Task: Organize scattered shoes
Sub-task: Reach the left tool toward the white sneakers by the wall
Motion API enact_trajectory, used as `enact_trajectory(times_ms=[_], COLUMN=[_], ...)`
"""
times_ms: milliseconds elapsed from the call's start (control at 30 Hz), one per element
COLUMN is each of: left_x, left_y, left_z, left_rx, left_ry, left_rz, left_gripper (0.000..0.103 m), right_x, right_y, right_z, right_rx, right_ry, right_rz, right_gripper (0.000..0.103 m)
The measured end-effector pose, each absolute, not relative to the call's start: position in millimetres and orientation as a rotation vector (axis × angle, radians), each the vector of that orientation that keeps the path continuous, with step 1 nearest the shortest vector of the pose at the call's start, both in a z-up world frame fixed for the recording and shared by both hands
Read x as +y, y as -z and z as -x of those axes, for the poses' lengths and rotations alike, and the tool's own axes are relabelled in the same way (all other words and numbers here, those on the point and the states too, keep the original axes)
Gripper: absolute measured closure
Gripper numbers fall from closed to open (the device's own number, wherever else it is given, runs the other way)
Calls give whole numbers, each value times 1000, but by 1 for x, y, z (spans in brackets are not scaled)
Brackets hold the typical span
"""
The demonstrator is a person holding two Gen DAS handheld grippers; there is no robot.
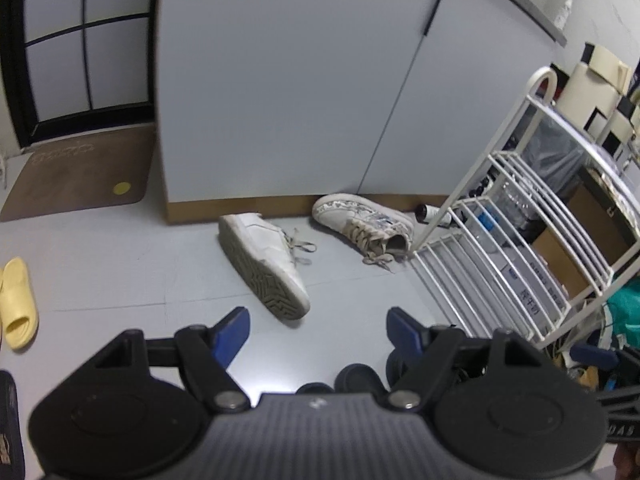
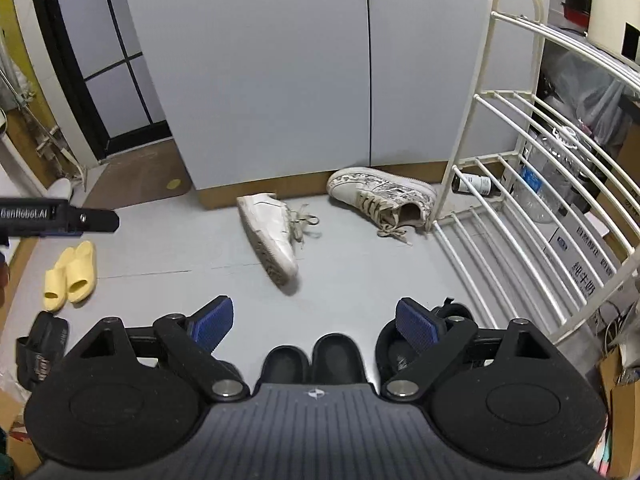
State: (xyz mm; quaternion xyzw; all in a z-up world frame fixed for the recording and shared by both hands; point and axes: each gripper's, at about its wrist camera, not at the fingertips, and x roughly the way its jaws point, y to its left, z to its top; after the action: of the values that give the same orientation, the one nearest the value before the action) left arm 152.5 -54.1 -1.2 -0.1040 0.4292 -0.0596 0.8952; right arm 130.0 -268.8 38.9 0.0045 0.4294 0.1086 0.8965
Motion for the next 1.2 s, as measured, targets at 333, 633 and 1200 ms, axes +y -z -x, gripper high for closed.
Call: enact_trajectory(times_ms=[333,633,1200], left_x=[-69,-81,-89], left_y=[48,100,231], left_z=[-234,-315,-424], left_rx=[944,1010,1088], left_ry=[155,133,50], left_rz=[167,28,26], left_gripper=[25,25,29], right_x=[-272,-281,-291], right_y=[-39,-22,146], right_z=[-142,-165,-172], right_rx=[911,832,943], right_ry=[-308,-365,-384], right_rz=[-9,-33,-254], right_gripper=[11,11,11])
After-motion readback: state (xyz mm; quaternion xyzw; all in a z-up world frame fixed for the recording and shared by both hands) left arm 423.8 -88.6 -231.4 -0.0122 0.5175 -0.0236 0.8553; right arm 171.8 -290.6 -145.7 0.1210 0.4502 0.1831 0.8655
